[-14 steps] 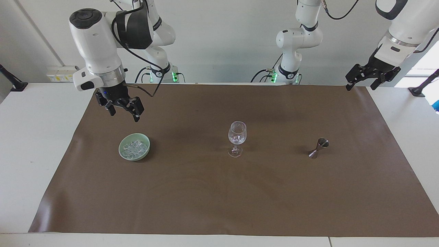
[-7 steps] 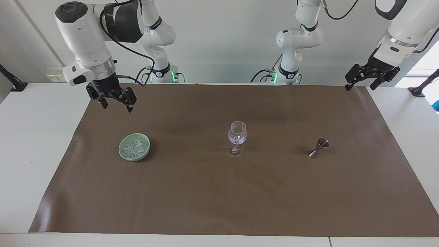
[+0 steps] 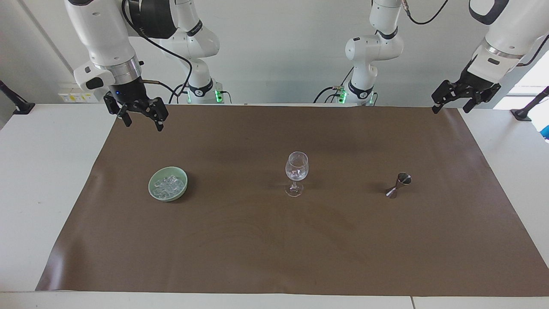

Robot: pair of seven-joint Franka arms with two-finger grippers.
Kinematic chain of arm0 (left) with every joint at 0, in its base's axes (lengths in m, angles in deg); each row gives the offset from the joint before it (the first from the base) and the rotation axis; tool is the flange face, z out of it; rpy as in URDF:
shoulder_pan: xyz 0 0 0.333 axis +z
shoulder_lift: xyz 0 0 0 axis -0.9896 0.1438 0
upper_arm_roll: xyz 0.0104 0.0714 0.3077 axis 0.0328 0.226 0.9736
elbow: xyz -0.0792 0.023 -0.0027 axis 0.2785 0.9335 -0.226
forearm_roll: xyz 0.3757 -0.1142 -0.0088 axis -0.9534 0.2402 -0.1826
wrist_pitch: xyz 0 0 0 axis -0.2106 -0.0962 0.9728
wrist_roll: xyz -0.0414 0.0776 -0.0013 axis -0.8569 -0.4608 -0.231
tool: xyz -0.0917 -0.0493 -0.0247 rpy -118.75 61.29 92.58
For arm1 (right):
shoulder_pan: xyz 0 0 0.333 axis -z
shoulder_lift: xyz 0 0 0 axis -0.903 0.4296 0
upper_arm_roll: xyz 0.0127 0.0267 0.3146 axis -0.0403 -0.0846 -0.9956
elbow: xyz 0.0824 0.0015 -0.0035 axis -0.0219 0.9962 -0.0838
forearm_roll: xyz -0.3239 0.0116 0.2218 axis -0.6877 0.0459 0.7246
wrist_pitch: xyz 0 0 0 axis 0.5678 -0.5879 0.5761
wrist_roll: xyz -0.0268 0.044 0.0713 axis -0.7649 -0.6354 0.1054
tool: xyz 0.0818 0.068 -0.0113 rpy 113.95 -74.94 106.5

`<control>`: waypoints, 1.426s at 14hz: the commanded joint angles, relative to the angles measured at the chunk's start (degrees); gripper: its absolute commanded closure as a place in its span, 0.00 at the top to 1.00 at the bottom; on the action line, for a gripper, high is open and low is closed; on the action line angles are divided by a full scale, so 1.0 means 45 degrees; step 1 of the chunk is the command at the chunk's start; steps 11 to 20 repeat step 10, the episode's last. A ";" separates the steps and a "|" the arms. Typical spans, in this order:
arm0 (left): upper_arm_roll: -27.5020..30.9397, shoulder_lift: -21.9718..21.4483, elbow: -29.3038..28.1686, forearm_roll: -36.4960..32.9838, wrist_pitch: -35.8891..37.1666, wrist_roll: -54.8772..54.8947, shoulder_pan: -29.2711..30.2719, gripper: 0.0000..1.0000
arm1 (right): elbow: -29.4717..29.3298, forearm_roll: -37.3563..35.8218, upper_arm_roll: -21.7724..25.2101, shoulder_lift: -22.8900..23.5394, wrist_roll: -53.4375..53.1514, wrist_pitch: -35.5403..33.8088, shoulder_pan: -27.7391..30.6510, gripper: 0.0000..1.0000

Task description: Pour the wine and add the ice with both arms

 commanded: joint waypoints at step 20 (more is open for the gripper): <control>0.0058 -0.0317 -0.0454 -0.0214 -0.0268 0.0176 -0.0130 1.00 | 0.0159 0.0487 -0.0027 -0.0270 0.0401 -0.0316 0.0141 1.00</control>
